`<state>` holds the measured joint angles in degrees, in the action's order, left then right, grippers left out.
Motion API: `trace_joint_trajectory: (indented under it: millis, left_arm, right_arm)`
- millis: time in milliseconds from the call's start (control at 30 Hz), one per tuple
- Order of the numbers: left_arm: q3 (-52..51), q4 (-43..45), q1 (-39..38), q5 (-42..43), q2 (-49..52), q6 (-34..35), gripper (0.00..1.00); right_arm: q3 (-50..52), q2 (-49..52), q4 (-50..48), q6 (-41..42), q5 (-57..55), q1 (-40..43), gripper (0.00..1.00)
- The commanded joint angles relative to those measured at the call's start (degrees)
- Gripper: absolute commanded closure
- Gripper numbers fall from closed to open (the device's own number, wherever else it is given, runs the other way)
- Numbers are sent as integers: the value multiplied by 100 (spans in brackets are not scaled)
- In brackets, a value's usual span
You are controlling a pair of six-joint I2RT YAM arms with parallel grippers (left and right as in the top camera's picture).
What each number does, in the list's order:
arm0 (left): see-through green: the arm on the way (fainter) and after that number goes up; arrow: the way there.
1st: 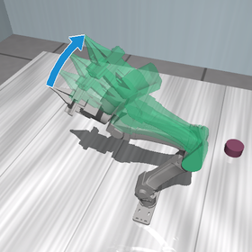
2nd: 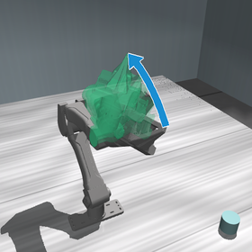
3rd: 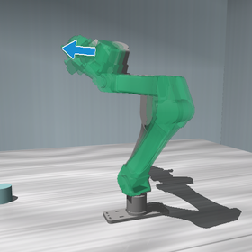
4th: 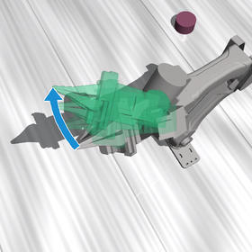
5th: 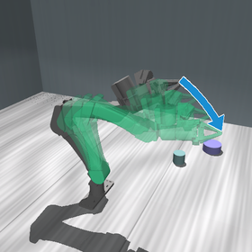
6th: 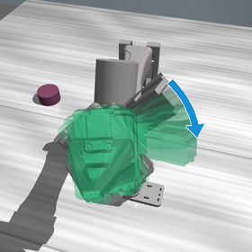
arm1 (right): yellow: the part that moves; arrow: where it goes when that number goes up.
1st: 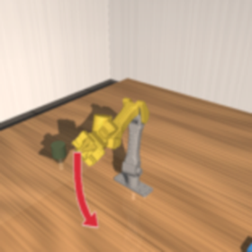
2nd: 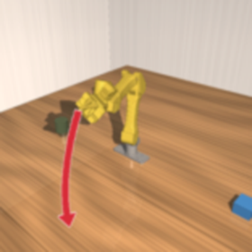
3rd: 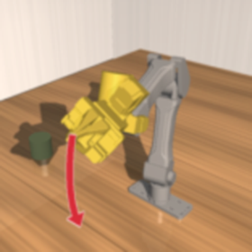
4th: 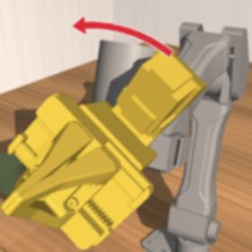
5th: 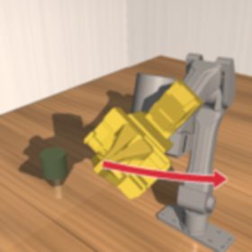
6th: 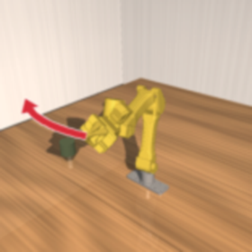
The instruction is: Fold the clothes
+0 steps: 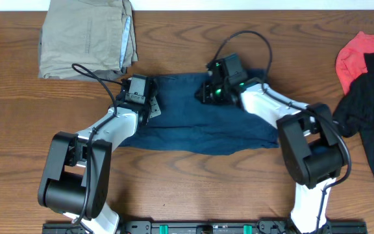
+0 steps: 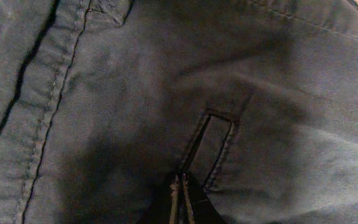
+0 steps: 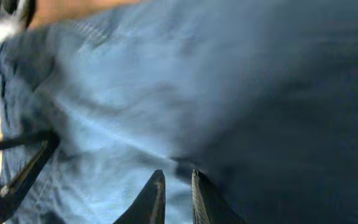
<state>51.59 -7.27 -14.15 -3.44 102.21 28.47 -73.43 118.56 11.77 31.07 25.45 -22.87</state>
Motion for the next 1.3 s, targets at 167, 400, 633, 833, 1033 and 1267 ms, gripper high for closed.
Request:
trace_joint_trajectory:
  millis: [167, 400, 633, 833, 1033, 1267]
  left_arm:
    - [-76, -120, 20, -160, -37, -35, 94]
    - [-76, -122, 20, -160, -37, -35, 94]
    - [-76, -138, 20, -160, -37, -37, 94]
    - [-74, -142, 20, -160, -37, -37, 94]
    - [-74, -140, 20, -177, -37, -35, 94]
    - [-76, -140, 20, -179, -37, -35, 94]
  right_arm:
    - [-22, 44, 417, -37, -684, 997, 85]
    - [-22, 61, 750, -437, -2052, 1290, 86]
    - [-223, 61, 1137, -608, -3700, 1491, 85]
    - [-1617, 46, 3005, -221, -4564, 1620, 97]
    - [-3158, -15, 4157, -730, -3495, 1364, 99]
    - [-3217, 31, 3963, -1692, -1670, 640, 90]
